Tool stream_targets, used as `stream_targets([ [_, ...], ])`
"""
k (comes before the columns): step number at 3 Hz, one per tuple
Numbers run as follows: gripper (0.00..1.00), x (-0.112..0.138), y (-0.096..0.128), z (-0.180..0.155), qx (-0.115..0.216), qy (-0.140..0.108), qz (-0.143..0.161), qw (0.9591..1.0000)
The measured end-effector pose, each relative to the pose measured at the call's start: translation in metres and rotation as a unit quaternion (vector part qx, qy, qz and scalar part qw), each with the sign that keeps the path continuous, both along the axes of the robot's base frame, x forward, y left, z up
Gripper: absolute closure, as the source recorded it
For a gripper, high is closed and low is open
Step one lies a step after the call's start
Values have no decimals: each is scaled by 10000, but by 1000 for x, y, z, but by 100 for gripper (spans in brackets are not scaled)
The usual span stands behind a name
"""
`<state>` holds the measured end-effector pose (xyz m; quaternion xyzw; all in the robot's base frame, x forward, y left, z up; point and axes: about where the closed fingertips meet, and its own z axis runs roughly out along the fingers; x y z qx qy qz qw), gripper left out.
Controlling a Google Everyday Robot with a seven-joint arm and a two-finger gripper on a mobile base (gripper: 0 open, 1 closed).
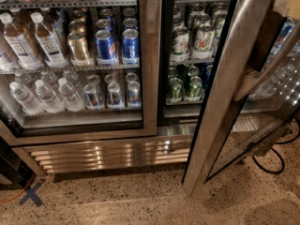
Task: Open right fridge door
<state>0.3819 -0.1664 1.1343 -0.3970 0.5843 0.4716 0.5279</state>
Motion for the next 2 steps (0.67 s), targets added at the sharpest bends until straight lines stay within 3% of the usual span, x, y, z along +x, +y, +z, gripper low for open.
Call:
stream_targets([
  [2,12,-7,-5,2,-34,-6,-30,10000],
])
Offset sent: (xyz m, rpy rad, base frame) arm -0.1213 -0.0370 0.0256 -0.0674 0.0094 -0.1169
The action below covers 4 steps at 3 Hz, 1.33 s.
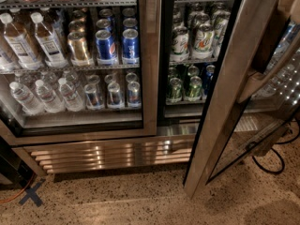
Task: Open right fridge door
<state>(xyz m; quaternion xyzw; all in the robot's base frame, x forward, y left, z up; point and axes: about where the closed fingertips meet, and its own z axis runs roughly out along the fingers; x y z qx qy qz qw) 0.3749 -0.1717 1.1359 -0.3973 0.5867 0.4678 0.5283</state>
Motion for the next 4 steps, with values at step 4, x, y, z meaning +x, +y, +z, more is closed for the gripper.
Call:
stream_targets([
  [4,0,-139,-44,15,-722,361,-1532,9849],
])
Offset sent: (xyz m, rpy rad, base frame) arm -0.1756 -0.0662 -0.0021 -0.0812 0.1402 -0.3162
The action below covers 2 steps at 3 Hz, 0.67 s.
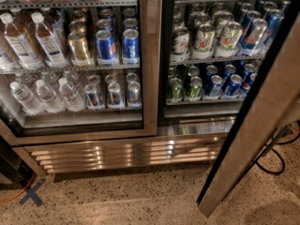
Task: Open right fridge door
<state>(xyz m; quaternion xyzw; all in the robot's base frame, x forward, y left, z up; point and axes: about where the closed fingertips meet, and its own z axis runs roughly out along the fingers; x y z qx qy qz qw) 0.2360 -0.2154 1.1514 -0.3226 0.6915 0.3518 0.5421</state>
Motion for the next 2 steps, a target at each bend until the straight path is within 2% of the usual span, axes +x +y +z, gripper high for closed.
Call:
stream_targets([
  [1,0,-17,-18,16,-305,-198,-737,9966],
  [2,0,-52,-43,38,-653,-323,-1821,9806],
])
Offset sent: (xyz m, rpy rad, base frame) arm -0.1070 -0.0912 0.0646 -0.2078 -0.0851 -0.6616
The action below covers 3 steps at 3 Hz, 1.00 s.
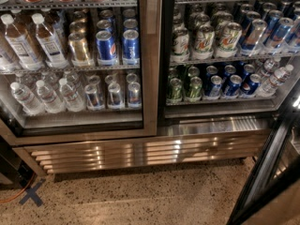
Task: Open right fridge door
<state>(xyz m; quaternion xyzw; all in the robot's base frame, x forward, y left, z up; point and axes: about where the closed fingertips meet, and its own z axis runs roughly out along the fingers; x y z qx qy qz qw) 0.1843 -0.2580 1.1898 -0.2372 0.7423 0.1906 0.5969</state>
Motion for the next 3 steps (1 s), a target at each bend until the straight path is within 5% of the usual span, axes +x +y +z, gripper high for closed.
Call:
stream_targets([
  [1,0,-17,36,36,-575,-191,-428,9972],
  [2,0,-21,63,50,-799,-291,-353,9958],
  [3,0,-21,63,50,-799,-291,-353,9958],
])
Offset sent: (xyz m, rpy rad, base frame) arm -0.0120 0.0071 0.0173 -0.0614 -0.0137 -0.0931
